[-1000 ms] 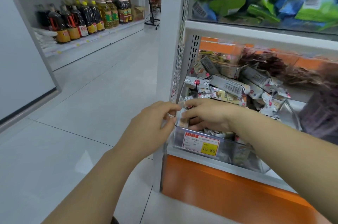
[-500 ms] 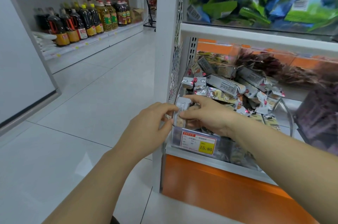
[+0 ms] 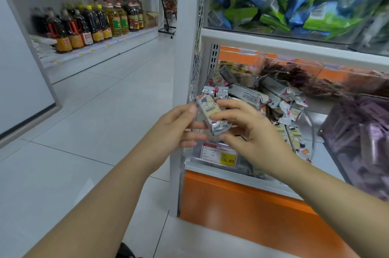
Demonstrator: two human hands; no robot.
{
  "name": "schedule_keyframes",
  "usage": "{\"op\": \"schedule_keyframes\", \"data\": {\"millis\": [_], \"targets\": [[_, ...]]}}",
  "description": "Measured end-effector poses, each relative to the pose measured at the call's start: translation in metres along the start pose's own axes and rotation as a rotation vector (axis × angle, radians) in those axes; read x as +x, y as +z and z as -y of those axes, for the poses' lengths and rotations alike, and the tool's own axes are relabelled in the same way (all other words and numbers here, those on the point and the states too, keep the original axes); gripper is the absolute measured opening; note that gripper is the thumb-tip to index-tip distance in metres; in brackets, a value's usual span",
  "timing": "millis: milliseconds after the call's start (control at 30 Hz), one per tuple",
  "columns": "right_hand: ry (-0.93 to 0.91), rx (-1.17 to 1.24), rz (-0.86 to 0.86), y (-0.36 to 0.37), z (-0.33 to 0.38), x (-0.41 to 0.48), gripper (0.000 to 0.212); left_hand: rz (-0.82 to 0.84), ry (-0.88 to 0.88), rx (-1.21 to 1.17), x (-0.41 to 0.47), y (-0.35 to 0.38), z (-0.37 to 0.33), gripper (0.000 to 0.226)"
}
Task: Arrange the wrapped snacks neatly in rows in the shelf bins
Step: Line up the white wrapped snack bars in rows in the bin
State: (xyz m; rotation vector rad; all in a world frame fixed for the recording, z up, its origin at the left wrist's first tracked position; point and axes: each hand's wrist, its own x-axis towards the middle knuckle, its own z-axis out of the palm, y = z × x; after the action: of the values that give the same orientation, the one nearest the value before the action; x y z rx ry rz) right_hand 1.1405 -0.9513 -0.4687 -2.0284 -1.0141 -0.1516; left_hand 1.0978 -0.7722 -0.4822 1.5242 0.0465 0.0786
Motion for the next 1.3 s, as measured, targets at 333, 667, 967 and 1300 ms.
{"op": "schedule_keyframes", "data": {"millis": [333,667,967,1300], "targets": [[0.061,0.054,0.051,-0.006,0.007,-0.006,0.029,-0.089,0.172,-0.032,-0.003,0.005,0.0,0.051],[0.246,-0.559,0.465,-0.038,-0.024,0.008,0.052,-0.251,0.327,0.274,0.005,0.001,0.005,0.05],[0.247,-0.676,0.531,-0.035,-0.042,0.029,0.039,-0.248,0.355,0.449,0.006,0.001,0.008,0.039],[0.193,-0.724,0.562,-0.053,-0.046,0.014,0.035,-0.143,0.392,0.883,0.016,-0.004,0.018,0.052]]}}
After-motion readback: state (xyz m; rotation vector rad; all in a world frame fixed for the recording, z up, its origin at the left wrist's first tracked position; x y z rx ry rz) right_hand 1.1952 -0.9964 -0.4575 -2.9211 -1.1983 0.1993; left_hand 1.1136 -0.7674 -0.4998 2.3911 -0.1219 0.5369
